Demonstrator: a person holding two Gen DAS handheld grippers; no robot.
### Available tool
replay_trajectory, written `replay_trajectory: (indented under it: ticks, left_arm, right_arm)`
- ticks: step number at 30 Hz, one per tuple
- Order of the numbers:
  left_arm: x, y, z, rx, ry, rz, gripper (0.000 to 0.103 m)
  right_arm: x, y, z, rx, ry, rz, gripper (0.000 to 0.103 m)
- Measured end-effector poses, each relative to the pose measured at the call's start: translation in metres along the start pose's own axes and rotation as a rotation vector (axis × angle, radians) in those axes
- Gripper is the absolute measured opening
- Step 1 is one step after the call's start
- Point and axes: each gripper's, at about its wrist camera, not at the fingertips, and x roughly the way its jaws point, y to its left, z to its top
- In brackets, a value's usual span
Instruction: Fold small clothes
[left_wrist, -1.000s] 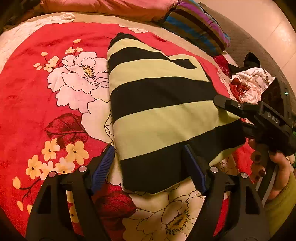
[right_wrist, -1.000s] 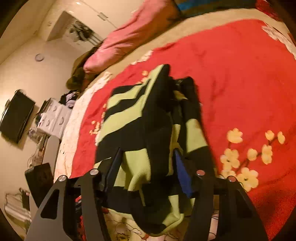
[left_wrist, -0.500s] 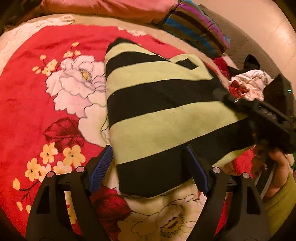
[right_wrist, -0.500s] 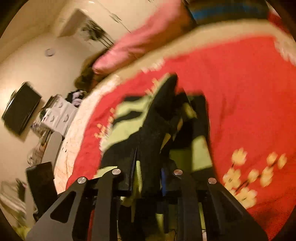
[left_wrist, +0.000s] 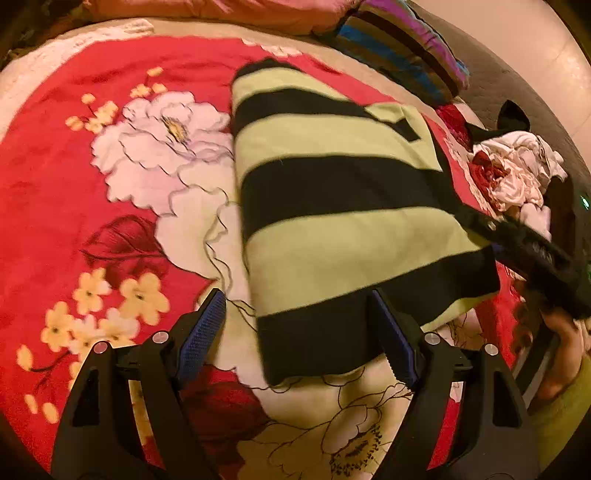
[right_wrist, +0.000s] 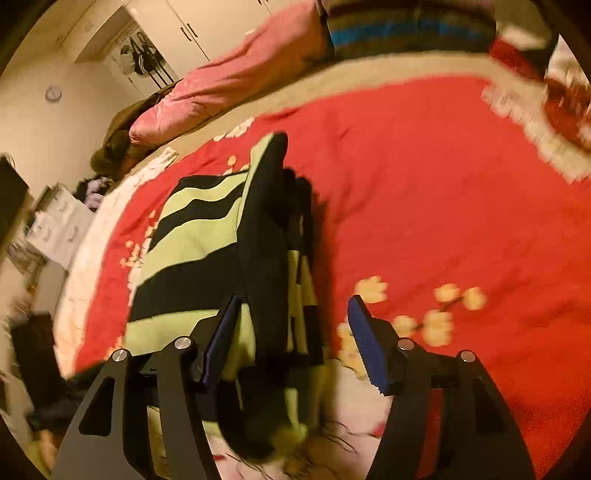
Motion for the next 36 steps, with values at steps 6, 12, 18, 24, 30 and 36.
replay_trajectory:
  ticks: [6,12,18,24,30,36]
  left_arm:
    - [-0.017,-0.010,0.004,0.066,-0.040,0.047,0.072]
    - [-0.020,-0.013,0.002,0.076,-0.035,0.065,0.073]
    - [-0.028,-0.012,-0.003,0.082,-0.039,0.071,0.074]
    - [-0.038,-0.011,-0.005,0.087,-0.054,0.092,0.078]
    - [-0.054,-0.016,-0.007,0.108,-0.083,0.114,0.088]
    - [-0.072,-0.020,-0.006,0.124,-0.116,0.134,0.092]
  right_arm:
    - [-0.026,0.018,-0.003,-0.106,-0.079,0.027,0.060]
    - [0.008,0.023,-0.008,-0.110,0.058,-0.040,0.060]
    - [0.029,0.013,-0.020,-0.088,0.124,-0.108,0.066]
    - [-0.001,0.012,-0.019,-0.049,0.063,-0.048,0.077]
    - [-0.037,0.009,-0.021,0.017,-0.001,0.022,0.090]
    - [-0.062,0.016,-0.021,0.028,-0.031,0.075,0.095]
